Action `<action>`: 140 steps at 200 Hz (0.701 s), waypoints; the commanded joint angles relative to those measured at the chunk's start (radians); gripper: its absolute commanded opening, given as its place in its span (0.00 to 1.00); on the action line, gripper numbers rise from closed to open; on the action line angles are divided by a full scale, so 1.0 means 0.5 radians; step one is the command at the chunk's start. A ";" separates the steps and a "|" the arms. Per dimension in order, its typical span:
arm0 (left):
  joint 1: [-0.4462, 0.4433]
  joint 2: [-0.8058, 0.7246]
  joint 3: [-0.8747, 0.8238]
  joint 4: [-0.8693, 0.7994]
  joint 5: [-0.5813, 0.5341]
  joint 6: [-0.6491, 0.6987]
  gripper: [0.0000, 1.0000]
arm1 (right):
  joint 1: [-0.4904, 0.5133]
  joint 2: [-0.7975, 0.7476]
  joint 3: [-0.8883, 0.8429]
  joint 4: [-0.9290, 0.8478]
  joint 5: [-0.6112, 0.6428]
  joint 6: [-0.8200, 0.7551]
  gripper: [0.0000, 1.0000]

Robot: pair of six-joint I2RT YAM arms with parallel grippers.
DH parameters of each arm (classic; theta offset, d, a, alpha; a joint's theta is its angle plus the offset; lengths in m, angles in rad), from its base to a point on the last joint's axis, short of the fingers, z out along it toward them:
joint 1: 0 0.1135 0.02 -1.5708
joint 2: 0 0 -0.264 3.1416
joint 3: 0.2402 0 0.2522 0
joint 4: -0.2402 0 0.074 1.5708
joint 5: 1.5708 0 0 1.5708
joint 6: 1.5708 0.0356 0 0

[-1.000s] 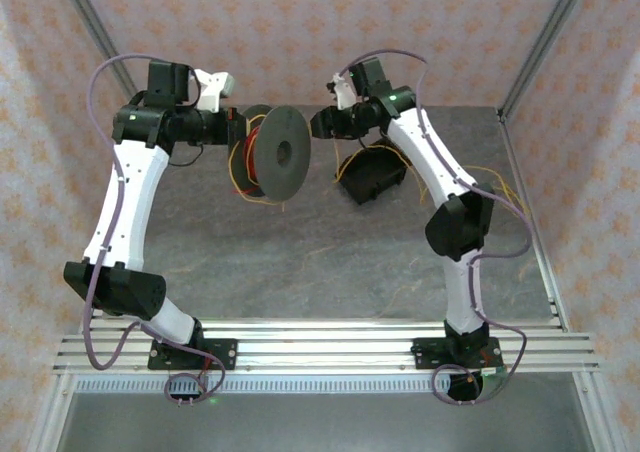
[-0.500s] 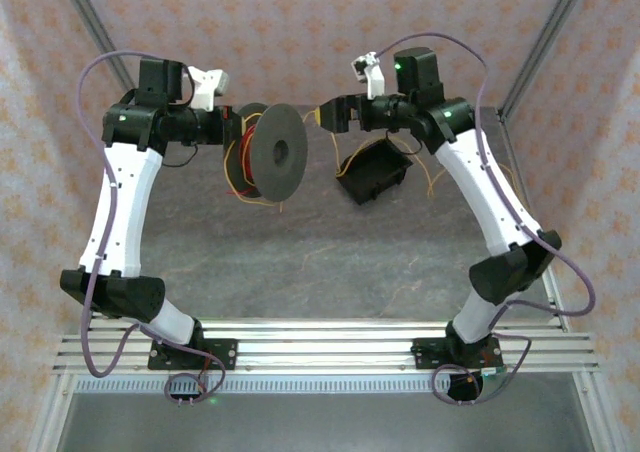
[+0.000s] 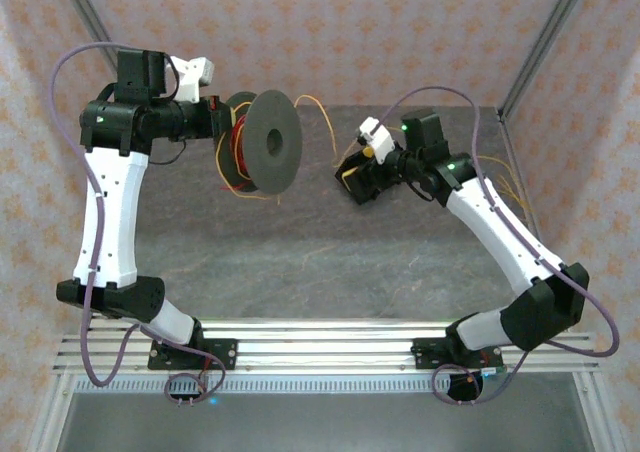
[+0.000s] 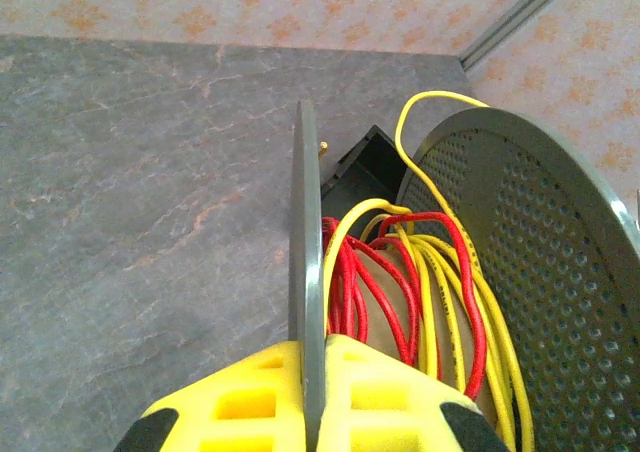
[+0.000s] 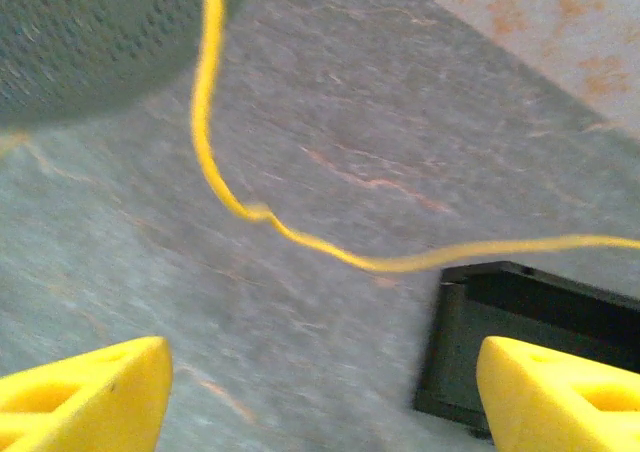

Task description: Wrap the cables

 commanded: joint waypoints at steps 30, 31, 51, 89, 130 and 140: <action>0.021 -0.076 0.062 0.109 0.051 -0.121 0.00 | 0.129 -0.179 -0.348 0.592 0.490 -0.896 0.77; 0.021 -0.078 0.063 0.108 0.052 -0.121 0.00 | 0.129 -0.178 -0.350 0.601 0.490 -0.903 0.76; 0.021 -0.085 0.058 0.101 0.059 -0.127 0.00 | 0.119 -0.130 -0.330 0.675 0.470 -0.987 0.72; 0.024 -0.145 0.022 0.085 0.068 -0.120 0.00 | 0.117 0.008 -0.307 0.827 0.506 -1.135 0.73; 0.034 -0.246 -0.037 0.085 0.090 -0.118 0.00 | 0.107 0.127 -0.222 0.760 0.569 -1.333 0.76; 0.037 -0.267 -0.052 0.084 0.099 -0.118 0.00 | 0.098 0.139 -0.203 0.741 0.590 -1.362 0.76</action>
